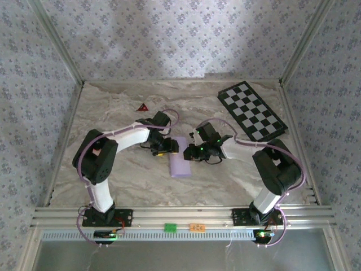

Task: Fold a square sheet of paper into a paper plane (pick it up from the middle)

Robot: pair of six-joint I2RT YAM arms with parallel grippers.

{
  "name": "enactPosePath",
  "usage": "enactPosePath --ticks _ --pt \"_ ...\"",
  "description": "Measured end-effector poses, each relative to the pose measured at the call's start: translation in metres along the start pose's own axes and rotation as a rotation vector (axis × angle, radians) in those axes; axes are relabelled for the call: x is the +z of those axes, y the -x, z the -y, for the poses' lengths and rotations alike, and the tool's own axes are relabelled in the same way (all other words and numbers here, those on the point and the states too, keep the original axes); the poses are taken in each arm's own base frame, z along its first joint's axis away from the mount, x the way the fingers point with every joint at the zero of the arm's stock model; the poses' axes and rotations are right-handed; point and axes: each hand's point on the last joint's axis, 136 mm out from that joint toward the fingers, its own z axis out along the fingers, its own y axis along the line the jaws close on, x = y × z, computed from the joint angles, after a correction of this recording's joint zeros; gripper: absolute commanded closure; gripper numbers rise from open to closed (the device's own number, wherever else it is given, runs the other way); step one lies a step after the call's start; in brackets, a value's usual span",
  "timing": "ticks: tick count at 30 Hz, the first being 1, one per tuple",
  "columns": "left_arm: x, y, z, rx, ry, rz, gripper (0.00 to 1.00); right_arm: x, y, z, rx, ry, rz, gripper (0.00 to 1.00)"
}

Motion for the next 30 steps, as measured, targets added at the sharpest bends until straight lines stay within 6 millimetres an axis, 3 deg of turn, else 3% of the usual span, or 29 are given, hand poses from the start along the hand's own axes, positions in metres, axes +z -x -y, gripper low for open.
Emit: enactPosePath --ticks 14,16,20,23,30 --pt "0.004 0.002 -0.007 -0.026 0.034 0.008 0.34 0.025 -0.004 0.017 0.059 -0.056 -0.053 0.94" --pt "0.004 0.003 -0.006 -0.026 0.033 0.01 0.31 0.028 -0.003 0.018 0.067 -0.064 -0.063 0.95" --pt "0.004 0.004 -0.004 -0.02 0.008 0.032 0.16 0.031 -0.004 0.016 0.061 -0.101 -0.073 0.99" --pt "-0.005 0.0 -0.005 -0.011 -0.011 0.084 0.0 0.034 -0.006 0.013 0.042 -0.136 -0.068 0.99" --pt "-0.053 -0.002 -0.007 0.002 -0.078 0.287 0.0 0.039 -0.022 0.0 0.06 -0.18 -0.028 0.99"
